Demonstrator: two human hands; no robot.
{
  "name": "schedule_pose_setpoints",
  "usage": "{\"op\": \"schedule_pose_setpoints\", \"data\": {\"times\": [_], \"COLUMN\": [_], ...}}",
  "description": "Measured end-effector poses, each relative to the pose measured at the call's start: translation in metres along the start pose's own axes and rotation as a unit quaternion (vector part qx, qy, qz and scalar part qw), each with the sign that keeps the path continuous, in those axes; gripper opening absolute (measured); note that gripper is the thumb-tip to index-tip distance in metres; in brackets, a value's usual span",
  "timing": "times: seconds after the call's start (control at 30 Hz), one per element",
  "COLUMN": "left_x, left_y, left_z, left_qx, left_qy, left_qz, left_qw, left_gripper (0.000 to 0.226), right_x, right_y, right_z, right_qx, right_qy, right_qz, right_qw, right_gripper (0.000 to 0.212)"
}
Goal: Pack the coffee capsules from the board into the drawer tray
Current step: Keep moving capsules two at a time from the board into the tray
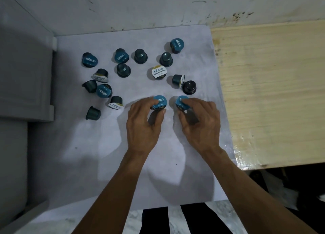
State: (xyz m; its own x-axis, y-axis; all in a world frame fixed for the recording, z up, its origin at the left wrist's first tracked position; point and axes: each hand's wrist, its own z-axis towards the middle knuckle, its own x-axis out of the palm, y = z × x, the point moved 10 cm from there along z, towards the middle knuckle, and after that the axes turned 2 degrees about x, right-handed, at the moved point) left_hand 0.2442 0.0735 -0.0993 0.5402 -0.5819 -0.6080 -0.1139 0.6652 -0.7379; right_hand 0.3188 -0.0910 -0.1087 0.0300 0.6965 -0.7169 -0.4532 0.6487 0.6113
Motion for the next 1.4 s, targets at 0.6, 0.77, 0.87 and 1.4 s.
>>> {"op": "schedule_pose_setpoints", "data": {"times": [0.6,0.77,0.87,1.4], "left_x": [-0.047,-0.111,-0.165,-0.512], "left_y": [-0.024,-0.052,-0.067,0.066], "left_z": [-0.018,-0.031,-0.039,-0.089], "left_qx": [-0.007,-0.006,0.007,-0.031], "left_qy": [-0.051,-0.081,-0.098,-0.097], "left_qz": [-0.007,-0.006,0.001,0.08], "left_qw": [0.999,0.997,0.995,0.992], "left_gripper": [0.029,0.029,0.028,0.033], "right_x": [-0.025,-0.055,-0.069,0.016], "right_y": [0.021,0.071,0.121,0.442], "right_z": [-0.002,-0.008,-0.013,-0.082], "right_qx": [-0.01,-0.033,-0.06,-0.122], "right_qy": [0.003,-0.007,-0.009,0.083], "right_qz": [0.053,0.102,0.127,0.235], "right_qw": [0.999,0.994,0.99,0.961], "right_gripper": [0.024,0.022,0.024,0.025]}}
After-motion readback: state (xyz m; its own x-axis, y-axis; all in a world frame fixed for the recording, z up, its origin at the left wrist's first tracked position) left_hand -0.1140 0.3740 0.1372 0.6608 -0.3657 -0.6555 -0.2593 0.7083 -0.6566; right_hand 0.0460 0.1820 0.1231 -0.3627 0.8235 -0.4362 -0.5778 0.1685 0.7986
